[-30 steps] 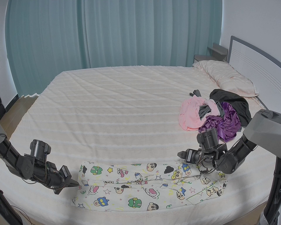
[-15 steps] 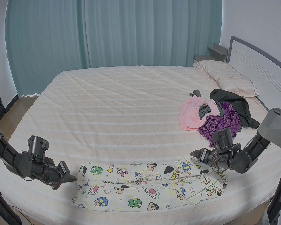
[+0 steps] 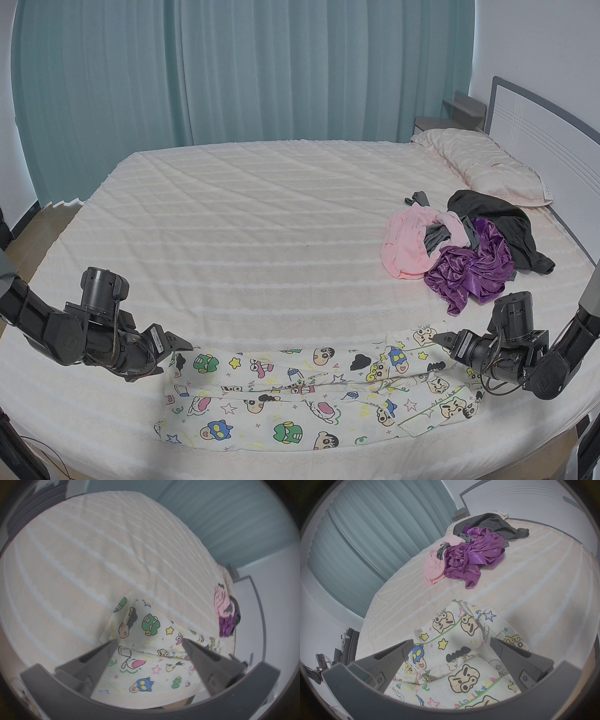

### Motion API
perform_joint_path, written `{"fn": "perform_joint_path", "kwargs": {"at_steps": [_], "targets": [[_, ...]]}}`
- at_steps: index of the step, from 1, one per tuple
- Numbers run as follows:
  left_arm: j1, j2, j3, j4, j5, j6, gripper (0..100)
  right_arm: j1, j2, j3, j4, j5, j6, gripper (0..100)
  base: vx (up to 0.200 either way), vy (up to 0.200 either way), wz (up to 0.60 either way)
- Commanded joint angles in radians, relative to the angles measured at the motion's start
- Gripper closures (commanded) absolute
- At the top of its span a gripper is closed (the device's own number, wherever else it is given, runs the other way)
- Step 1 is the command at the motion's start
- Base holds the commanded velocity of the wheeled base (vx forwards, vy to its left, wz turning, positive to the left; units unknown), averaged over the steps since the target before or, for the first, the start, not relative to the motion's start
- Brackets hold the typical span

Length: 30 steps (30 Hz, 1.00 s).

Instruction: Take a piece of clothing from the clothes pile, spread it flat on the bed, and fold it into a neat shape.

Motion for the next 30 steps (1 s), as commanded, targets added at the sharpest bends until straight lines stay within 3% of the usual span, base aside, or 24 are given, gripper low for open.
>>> {"fn": "perform_joint_path", "kwargs": {"at_steps": [1,7,12,21,30], "targets": [[-0.031,0.058,-0.006,0.004,0.027,0.122,0,-0.004,-0.015,0.028,-0.008,0.000,0.000,0,0.000,0.000,0.00],[-0.045,0.173,-0.006,-0.006,0.131,0.262,0,0.002,-0.020,0.041,-0.011,0.000,-0.005,0,0.000,0.000,0.00],[-0.043,0.239,-0.007,-0.010,0.148,0.354,0,0.007,-0.018,0.043,-0.011,0.002,-0.005,0,0.000,0.000,0.00],[-0.046,0.326,-0.003,-0.119,0.151,0.359,0,0.022,-0.012,0.051,-0.011,0.003,-0.005,0,0.000,0.000,0.00],[-0.086,0.322,0.019,-0.125,0.147,0.355,0,0.022,-0.006,0.051,-0.011,0.003,-0.003,0,0.000,0.000,0.00]]}}
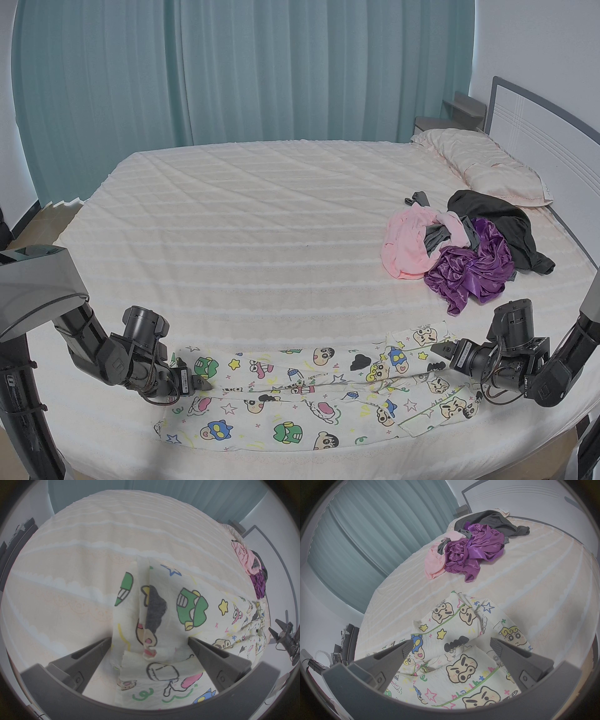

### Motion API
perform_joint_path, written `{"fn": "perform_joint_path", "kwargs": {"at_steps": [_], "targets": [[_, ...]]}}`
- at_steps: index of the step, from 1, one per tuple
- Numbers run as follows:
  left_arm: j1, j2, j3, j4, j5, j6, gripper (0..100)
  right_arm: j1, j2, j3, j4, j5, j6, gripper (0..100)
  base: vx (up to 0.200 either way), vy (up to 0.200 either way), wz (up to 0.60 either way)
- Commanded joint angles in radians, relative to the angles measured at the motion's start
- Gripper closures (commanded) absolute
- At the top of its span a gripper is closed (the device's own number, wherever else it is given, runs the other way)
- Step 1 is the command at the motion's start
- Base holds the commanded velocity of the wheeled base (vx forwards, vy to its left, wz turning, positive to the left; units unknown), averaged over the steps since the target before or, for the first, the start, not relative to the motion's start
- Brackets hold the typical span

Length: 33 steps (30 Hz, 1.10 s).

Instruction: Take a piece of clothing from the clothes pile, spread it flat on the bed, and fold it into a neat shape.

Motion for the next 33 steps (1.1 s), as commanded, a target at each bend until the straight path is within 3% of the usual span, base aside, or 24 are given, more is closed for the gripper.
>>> {"fn": "perform_joint_path", "kwargs": {"at_steps": [1,7,8,23,33], "targets": [[-0.025,0.007,0.012,0.004,-0.003,-0.004,0,0.001,0.006,0.000,0.000,0.000,-0.001,0,0.000,0.000,0.00],[-0.030,-0.003,0.008,0.004,-0.001,-0.004,0,0.005,0.006,0.001,0.000,0.000,-0.001,0,0.000,0.000,0.00],[-0.030,-0.001,0.006,0.005,0.000,-0.005,100,0.007,0.006,0.001,0.000,0.000,-0.001,0,0.000,0.000,0.00],[0.007,-0.081,0.023,0.017,0.000,-0.018,100,0.005,0.006,0.006,0.000,0.000,-0.001,0,0.000,0.000,0.00],[0.108,-0.173,0.023,0.083,-0.003,-0.008,100,-0.002,-0.002,0.006,0.000,0.000,-0.001,0,0.000,0.000,0.00]]}}
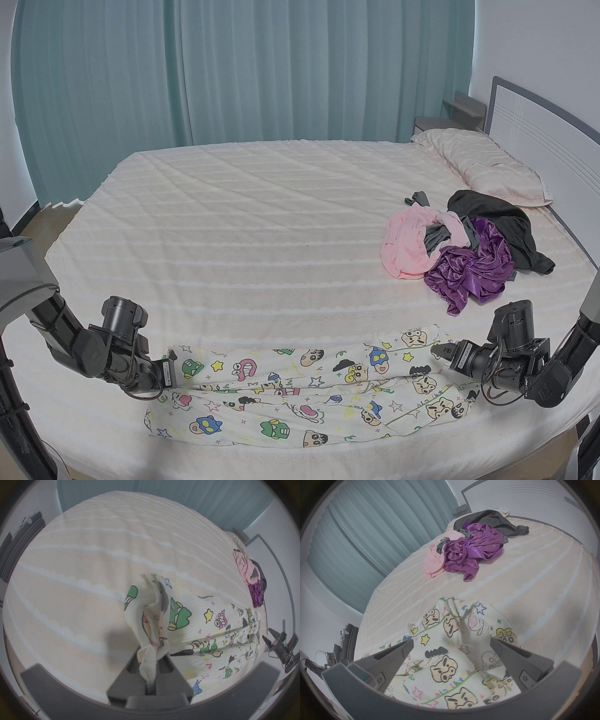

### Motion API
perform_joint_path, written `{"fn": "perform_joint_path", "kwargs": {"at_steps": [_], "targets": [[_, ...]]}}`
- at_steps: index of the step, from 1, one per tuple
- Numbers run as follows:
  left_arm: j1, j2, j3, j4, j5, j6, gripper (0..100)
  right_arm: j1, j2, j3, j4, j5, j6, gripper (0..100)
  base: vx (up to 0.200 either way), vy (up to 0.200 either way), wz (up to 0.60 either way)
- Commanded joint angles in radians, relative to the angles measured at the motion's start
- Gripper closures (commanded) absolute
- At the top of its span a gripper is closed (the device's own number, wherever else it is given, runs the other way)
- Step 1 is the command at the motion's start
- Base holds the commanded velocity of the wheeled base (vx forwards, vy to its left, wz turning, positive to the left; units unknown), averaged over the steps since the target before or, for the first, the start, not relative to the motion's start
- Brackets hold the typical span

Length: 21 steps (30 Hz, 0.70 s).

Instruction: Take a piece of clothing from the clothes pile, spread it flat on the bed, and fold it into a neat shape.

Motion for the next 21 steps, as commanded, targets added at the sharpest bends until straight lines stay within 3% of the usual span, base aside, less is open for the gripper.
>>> {"fn": "perform_joint_path", "kwargs": {"at_steps": [1,7,12,21], "targets": [[0.043,-0.056,-0.002,0.012,-0.002,0.003,100,-0.001,-0.003,0.000,-0.002,0.000,0.000,0,0.000,0.000,0.00],[0.113,-0.086,-0.005,0.027,-0.008,0.011,100,-0.002,-0.004,0.000,-0.002,0.000,0.000,0,0.000,0.000,0.00],[0.216,-0.132,-0.017,0.075,-0.042,0.069,100,-0.013,-0.004,-0.003,-0.002,0.000,0.000,0,0.000,0.000,0.00],[0.488,-0.183,-0.128,0.226,-0.105,0.198,100,-0.021,-0.004,-0.005,-0.002,0.000,0.000,0,0.000,0.000,0.00]]}}
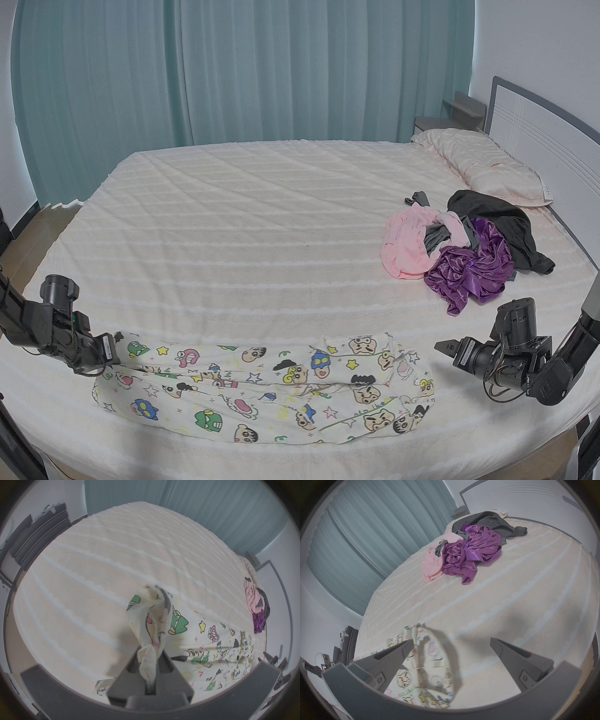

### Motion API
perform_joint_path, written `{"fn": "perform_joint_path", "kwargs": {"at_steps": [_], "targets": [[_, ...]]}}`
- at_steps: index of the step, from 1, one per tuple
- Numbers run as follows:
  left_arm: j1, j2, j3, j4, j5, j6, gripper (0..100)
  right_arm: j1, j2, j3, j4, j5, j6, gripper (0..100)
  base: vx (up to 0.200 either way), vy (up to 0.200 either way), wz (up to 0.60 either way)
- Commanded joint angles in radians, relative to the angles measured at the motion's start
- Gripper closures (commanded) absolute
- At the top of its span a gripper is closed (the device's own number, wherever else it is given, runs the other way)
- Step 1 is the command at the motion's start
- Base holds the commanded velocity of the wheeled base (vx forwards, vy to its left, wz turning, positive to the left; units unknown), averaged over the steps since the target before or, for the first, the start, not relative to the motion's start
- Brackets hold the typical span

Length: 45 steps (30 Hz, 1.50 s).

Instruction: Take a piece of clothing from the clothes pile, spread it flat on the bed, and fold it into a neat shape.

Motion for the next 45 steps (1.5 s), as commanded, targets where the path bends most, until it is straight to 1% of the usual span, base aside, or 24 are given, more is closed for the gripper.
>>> {"fn": "perform_joint_path", "kwargs": {"at_steps": [1,3,5,7,10,11,12,14,15,17,18,19,20,21,23,27,29,32,34,35,37,38,39,45], "targets": [[0.176,-0.051,-0.086,0.089,-0.030,0.088,100,-0.004,0.000,-0.001,0.000,0.000,0.000,0,0.000,0.000,0.00],[0.227,-0.071,-0.111,0.108,-0.031,0.111,100,-0.006,0.000,-0.002,0.000,0.000,0.000,0,0.000,0.000,0.00],[0.253,-0.083,-0.142,0.140,-0.031,0.112,100,-0.010,-0.001,-0.004,0.000,-0.001,-0.001,0,0.000,0.000,0.00],[0.255,-0.091,-0.163,0.169,-0.028,0.109,100,-0.013,0.000,-0.004,0.000,0.000,-0.004,0,0.000,0.000,0.00],[0.213,-0.126,-0.180,0.233,-0.019,0.102,100,-0.013,0.002,-0.005,0.000,0.000,-0.006,0,0.000,0.000,0.00],[0.160,-0.155,-0.178,0.259,-0.014,0.083,100,-0.013,-0.001,-0.005,0.000,0.000,-0.006,0,0.000,0.000,0.00],[0.155,-0.158,-0.178,0.263,-0.013,0.080,100,-0.013,-0.001,-0.005,0.000,0.000,-0.006,0,0.000,0.000,0.00],[0.029,-0.216,-0.184,0.307,0.030,-0.027,100,-0.016,-0.006,-0.004,-0.002,-0.001,-0.006,0,0.000,0.000,0.00],[-0.012,-0.226,-0.186,0.312,0.052,-0.058,100,-0.019,-0.006,-0.005,0.000,-0.001,-0.006,0,0.000,0.000,0.00],[-0.127,-0.246,-0.188,0.316,0.130,-0.145,100,-0.023,-0.009,-0.005,-0.002,-0.001,-0.008,0,0.000,0.000,0.00],[-0.155,-0.249,-0.188,0.316,0.147,-0.164,100,-0.023,-0.009,-0.005,0.000,0.000,-0.008,0,0.000,0.000,0.00],[-0.241,-0.253,-0.191,0.316,0.202,-0.216,100,-0.023,-0.013,-0.005,0.000,-0.001,-0.008,0,0.000,0.000,0.00],[-0.265,-0.253,-0.192,0.316,0.217,-0.231,100,-0.021,-0.013,-0.005,0.000,0.000,-0.008,0,0.000,0.000,0.00],[-0.354,-0.250,-0.203,0.318,0.263,-0.286,100,-0.021,-0.013,-0.005,0.000,0.000,-0.008,0,0.000,0.000,0.00],[-0.466,-0.244,-0.221,0.319,0.312,-0.352,100,-0.021,-0.015,-0.004,0.000,-0.001,-0.009,0,0.000,0.000,0.00],[-0.643,-0.192,-0.269,0.327,0.388,-0.447,100,-0.019,-0.024,-0.002,0.000,0.000,-0.014,0,0.000,0.000,0.00],[-0.724,-0.146,-0.306,0.327,0.404,-0.500,100,-0.019,-0.026,-0.002,0.000,0.000,-0.015,0,0.000,0.000,0.00],[-0.818,-0.061,-0.369,0.330,0.421,-0.558,100,-0.018,-0.026,-0.001,0.000,0.000,-0.017,0,0.000,0.000,0.00],[-0.854,-0.026,-0.395,0.338,0.426,-0.578,100,-0.018,-0.026,-0.001,0.000,-0.001,-0.018,0,0.000,0.000,0.00],[-0.899,0.014,-0.433,0.355,0.429,-0.601,100,-0.018,-0.026,-0.001,0.000,-0.001,-0.018,0,0.000,0.000,0.00],[-0.899,0.014,-0.433,0.355,0.429,-0.601,100,-0.018,-0.026,-0.001,0.000,-0.001,-0.018,0,0.000,0.000,0.00],[-0.959,0.069,-0.488,0.382,0.431,-0.642,100,-0.018,-0.026,-0.002,0.000,-0.001,-0.018,0,0.000,0.000,0.00],[-0.993,0.094,-0.519,0.393,0.431,-0.665,100,-0.018,-0.024,-0.002,0.000,-0.001,-0.020,0,0.000,0.000,0.00],[-1.063,0.117,-0.582,0.396,0.431,-0.694,100,-0.015,-0.024,-0.002,0.000,-0.001,-0.021,0,0.000,0.000,0.00]]}}
